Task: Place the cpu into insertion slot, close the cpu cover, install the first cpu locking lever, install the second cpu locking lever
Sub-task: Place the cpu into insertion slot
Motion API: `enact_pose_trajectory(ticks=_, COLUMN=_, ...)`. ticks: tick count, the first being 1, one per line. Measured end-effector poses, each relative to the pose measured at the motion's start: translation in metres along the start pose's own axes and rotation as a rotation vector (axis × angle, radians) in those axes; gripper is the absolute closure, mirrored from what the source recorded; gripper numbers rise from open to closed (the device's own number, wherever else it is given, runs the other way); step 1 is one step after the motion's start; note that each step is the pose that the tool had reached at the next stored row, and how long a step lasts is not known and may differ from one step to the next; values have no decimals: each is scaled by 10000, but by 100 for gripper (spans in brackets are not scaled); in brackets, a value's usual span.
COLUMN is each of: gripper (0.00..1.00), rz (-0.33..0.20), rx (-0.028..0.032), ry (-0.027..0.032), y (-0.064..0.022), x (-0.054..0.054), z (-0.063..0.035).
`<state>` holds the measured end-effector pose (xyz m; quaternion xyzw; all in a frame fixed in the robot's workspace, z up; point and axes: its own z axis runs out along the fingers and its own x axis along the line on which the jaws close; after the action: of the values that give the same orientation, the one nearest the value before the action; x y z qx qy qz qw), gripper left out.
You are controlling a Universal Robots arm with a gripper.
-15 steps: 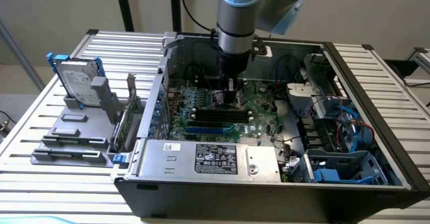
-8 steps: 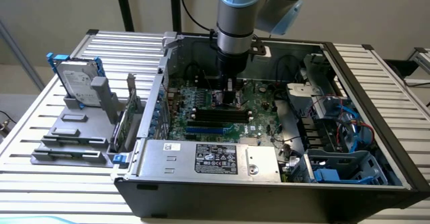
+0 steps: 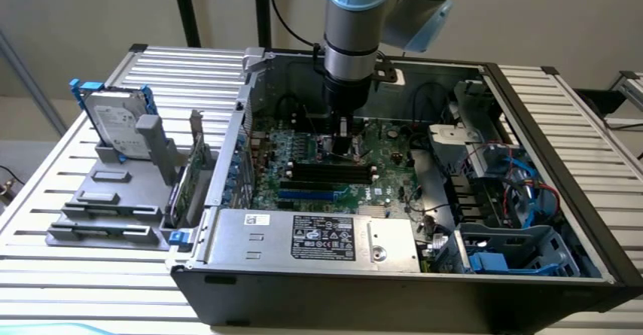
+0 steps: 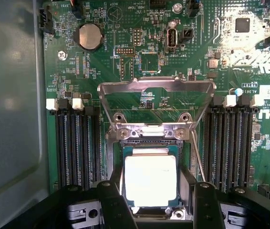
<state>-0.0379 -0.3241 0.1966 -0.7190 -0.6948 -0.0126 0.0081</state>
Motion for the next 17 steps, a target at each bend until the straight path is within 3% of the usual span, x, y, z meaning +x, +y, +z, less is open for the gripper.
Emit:
enact_pose_trajectory(ticks=13, gripper=45, rz=1, rx=-3, ry=2, y=1, x=-8, z=-48)
enact_pose_trajectory(ticks=17, gripper=45, rz=6, rx=-57, ry=3, y=0, x=-8, z=-48)
